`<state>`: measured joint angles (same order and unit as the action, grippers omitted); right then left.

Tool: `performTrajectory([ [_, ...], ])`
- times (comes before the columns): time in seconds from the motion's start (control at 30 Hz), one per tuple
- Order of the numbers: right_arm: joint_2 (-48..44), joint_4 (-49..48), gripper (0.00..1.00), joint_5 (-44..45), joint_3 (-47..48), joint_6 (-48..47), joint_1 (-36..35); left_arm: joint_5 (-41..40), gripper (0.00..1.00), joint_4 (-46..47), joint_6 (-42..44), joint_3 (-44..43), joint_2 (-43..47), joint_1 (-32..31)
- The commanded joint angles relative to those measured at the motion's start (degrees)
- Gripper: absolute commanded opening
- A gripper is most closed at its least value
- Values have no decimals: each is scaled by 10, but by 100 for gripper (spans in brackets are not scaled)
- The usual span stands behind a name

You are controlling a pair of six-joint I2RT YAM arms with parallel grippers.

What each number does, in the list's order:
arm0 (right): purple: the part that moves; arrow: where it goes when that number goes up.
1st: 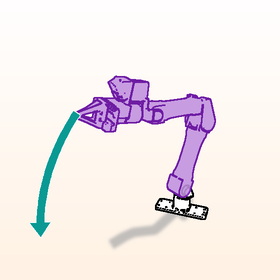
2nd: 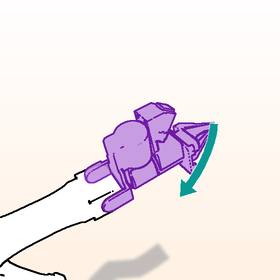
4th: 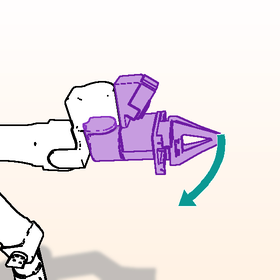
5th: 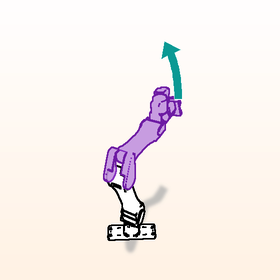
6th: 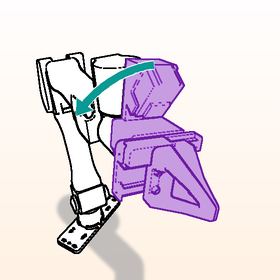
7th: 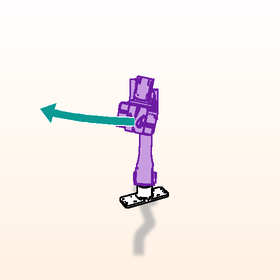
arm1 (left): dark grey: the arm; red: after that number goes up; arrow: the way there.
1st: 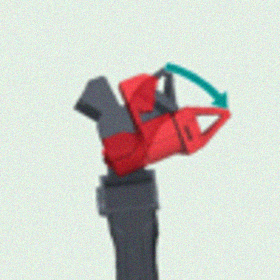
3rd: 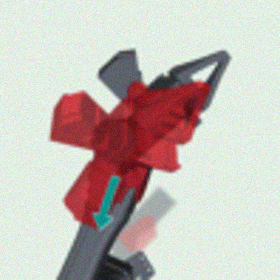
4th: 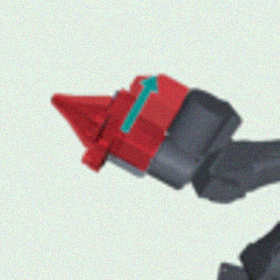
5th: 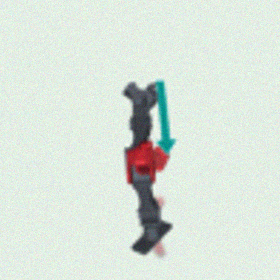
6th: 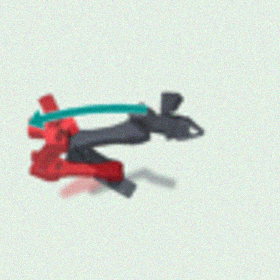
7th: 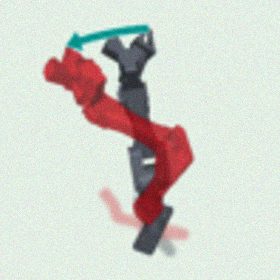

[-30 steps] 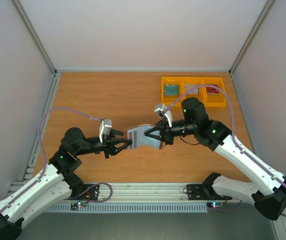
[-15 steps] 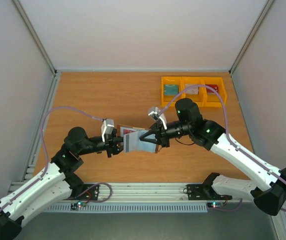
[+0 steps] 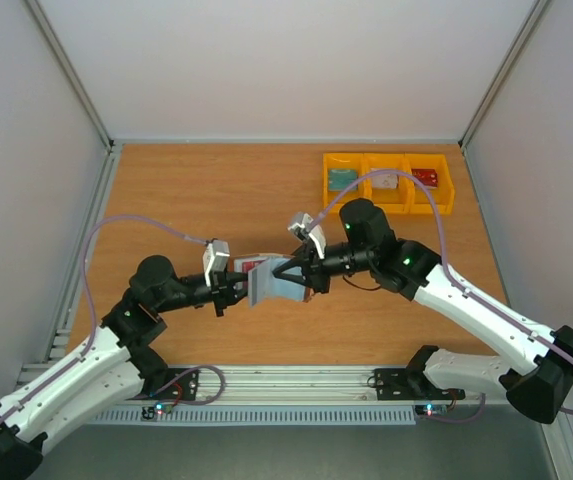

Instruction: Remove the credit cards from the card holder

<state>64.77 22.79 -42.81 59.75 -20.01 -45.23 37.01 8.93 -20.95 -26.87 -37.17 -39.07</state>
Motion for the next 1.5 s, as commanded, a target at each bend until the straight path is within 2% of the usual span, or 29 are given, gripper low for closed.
performTrajectory([
  [0.0,-23,24,22,50,16,-13,-6,-93,0,-79,47,-12,17,1],
  [0.13,-62,90,54,187,24,-14,3,-218,0,-243,201,-74,17,1],
  [0.17,-79,101,59,240,24,-12,5,-239,0,-279,295,-93,13,0],
  [0.2,-94,109,62,281,23,-9,7,-270,0,-309,354,-108,5,0],
  [0.27,-118,120,63,342,26,-5,8,-341,0,-351,533,-135,-21,-4],
  [0.33,-129,117,60,366,30,11,8,-418,0,-360,646,-152,-50,-9],
  [0.4,-120,96,57,326,30,33,8,-469,0,-356,749,-151,-68,-14],
  [0.47,-96,54,51,248,24,63,6,-492,0,-353,781,-155,-79,-16],
  [0.53,-66,12,48,185,16,88,-4,-465,0,-380,711,-177,-81,-16],
  [0.7,-16,-108,36,136,-23,148,-23,-293,0,-475,456,-225,-79,-8],
  [0.73,-4,-112,35,135,-22,151,-30,-270,0,-478,386,-227,-81,-4],
  [0.87,22,-110,35,161,-27,163,-52,-187,0,-456,210,-211,-73,19],
  [0.97,11,-65,46,217,-31,152,-52,-125,0,-417,109,-183,-60,43],
  [1.1,-23,18,66,273,-25,101,-49,-71,0,-364,38,-153,-41,71],
  [1.2,-25,51,83,245,-27,79,-36,-36,0,-323,-2,-135,-31,81],
  [1.23,-24,49,95,226,-31,77,-35,-24,0,-307,-12,-129,-27,85],
  [1.27,-24,42,98,210,-36,79,-35,-13,0,-283,-25,-122,-24,89],
  [1.47,-25,-59,98,160,-76,102,-34,32,0,-206,-82,-97,-9,99],
])
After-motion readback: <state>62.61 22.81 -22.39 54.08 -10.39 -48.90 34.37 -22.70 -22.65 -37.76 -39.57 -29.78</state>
